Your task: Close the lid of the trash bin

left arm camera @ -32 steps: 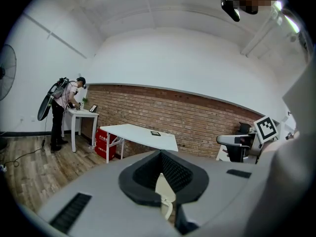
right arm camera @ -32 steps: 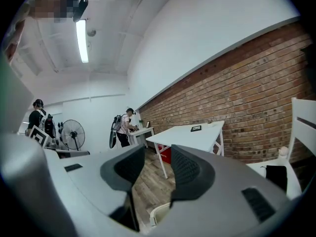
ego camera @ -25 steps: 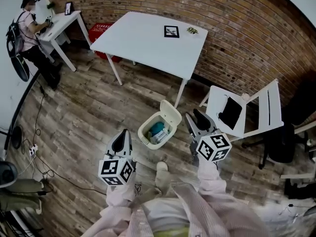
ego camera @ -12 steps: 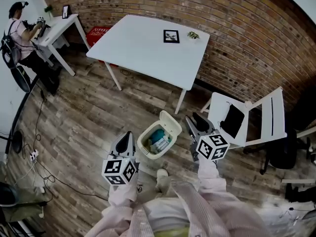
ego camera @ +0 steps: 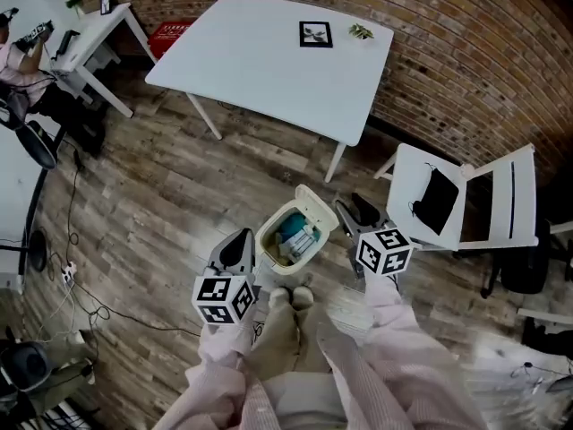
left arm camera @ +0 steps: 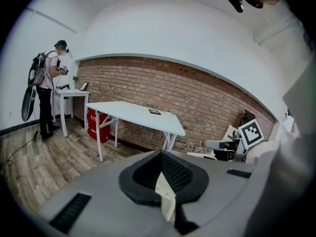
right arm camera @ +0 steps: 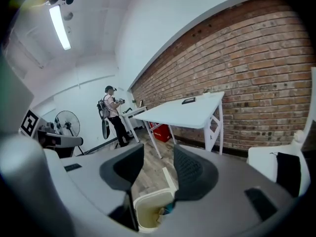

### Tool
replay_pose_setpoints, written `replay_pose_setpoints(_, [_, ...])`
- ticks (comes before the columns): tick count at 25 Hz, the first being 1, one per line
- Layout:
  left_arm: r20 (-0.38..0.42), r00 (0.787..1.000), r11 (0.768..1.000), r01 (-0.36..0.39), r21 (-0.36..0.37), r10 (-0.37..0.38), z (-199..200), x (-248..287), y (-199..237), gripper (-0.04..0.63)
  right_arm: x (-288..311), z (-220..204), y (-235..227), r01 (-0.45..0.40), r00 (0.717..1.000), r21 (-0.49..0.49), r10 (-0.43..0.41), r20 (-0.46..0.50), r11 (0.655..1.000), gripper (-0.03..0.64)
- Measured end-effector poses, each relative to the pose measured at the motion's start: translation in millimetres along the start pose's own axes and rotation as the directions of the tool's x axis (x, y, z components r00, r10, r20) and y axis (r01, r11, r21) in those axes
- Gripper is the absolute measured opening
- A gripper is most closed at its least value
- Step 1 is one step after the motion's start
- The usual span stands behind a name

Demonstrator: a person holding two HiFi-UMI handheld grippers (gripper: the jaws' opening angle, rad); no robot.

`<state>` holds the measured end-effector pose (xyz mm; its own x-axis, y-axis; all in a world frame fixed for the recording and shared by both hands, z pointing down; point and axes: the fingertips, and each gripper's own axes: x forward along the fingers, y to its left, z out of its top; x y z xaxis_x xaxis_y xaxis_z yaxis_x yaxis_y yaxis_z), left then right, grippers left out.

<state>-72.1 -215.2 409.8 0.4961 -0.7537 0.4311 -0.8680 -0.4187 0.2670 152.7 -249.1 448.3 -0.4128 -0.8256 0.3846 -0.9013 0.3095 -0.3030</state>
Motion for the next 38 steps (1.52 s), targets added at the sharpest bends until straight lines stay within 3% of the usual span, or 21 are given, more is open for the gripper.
replay_pose_setpoints(5, [-0.088,0.996,1.0,0.015,-0.006,-0.016,-27,22,9,-0.008,28,-47,-5,-0.002,0.996,0.016,0.003,-0.094,1.0,0.179])
replay_pose_setpoints(11, [-0.172,0.985,0.999,0.027,-0.017,-0.03,-65,59,24,-0.008,65,-90,-23,0.019,0.988,0.017,-0.016,-0.155,1.0,0.189])
replay_pose_setpoints(15, [-0.214,0.976,0.999,0.029,-0.029,-0.035,-91,72,29,-0.008,77,-112,-28,-0.006,0.985,0.054,0.015,-0.174,0.999,0.189])
replay_pose_setpoints(23, [-0.264,0.963,0.998,0.027,-0.062,-0.043,-129,76,30,-0.008,92,-145,-33,-0.019,0.968,-0.004,0.018,-0.25,1.0,0.187])
replay_pose_setpoints(38, [-0.266,0.964,0.994,-0.019,-0.104,-0.01,-157,61,40,-0.008,92,-165,-11,-0.069,0.966,-0.049,0.054,-0.253,0.996,0.189])
